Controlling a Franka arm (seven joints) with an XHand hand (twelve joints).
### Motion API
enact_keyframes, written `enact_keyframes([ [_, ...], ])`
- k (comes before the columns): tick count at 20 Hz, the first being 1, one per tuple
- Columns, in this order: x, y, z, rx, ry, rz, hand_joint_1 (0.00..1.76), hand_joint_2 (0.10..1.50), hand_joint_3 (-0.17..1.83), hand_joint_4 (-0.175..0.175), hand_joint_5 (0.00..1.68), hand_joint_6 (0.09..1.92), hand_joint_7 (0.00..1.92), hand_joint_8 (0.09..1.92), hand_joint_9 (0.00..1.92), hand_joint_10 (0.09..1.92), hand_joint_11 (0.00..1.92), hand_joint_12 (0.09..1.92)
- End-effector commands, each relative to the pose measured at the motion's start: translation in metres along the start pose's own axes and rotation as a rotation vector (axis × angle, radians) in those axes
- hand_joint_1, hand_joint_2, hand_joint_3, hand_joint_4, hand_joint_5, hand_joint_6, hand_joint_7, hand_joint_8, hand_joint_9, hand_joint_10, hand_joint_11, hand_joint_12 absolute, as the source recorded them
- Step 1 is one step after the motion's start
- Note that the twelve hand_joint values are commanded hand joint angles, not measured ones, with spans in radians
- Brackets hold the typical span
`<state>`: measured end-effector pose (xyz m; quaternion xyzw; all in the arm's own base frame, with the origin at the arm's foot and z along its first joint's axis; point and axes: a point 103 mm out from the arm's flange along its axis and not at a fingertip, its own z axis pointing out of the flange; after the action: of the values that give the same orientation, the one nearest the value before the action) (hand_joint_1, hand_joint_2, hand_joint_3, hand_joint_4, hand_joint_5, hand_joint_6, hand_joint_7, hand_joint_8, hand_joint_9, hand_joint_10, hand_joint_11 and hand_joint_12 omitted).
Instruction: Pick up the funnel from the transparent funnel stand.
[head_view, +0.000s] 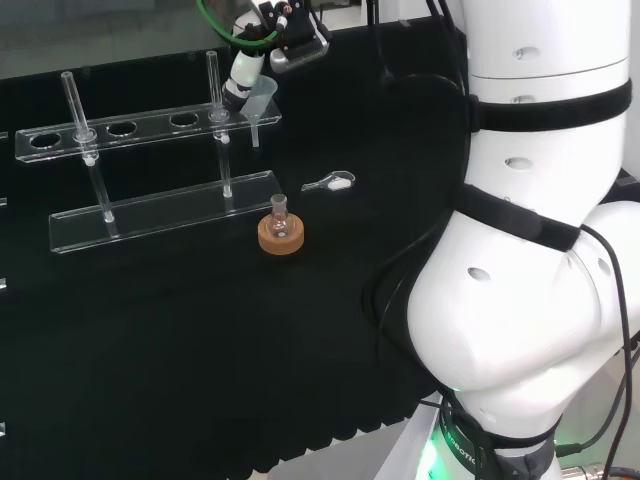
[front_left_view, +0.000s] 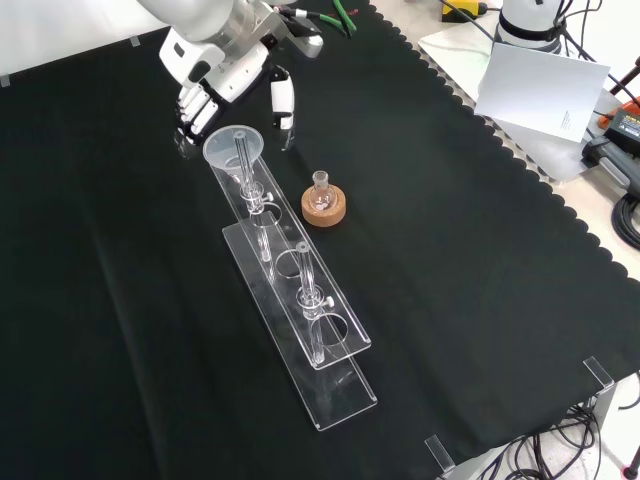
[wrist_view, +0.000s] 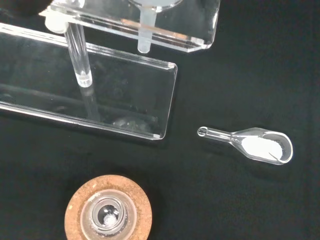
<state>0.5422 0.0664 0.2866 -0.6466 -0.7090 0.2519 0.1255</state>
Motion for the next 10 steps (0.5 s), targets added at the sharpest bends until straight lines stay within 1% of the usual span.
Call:
enact_keyframes([
  [1,0.0009,0.0089,0.0056,0.005,-0.022,-0.008,0.65,0.74,0.16,-0.022,0.12,0.09,0.00,0.58,0.24,0.86,0.31,1.50],
  [4,-0.0025,0.0105,0.0076,-0.003,-0.014,-0.018,0.64,0.74,0.16,-0.020,0.14,0.09,0.00,0.58,0.24,0.86,0.30,1.50],
  [6,-0.0017,0.0124,0.0074,0.004,-0.026,-0.013,0.64,0.74,0.17,-0.019,0.15,0.09,0.00,0.59,0.25,0.86,0.30,1.50],
  [10,-0.0008,0.0160,0.0077,-0.008,-0.039,-0.017,0.66,0.74,0.19,-0.019,0.18,0.09,0.00,0.65,0.29,0.82,0.30,1.51],
])
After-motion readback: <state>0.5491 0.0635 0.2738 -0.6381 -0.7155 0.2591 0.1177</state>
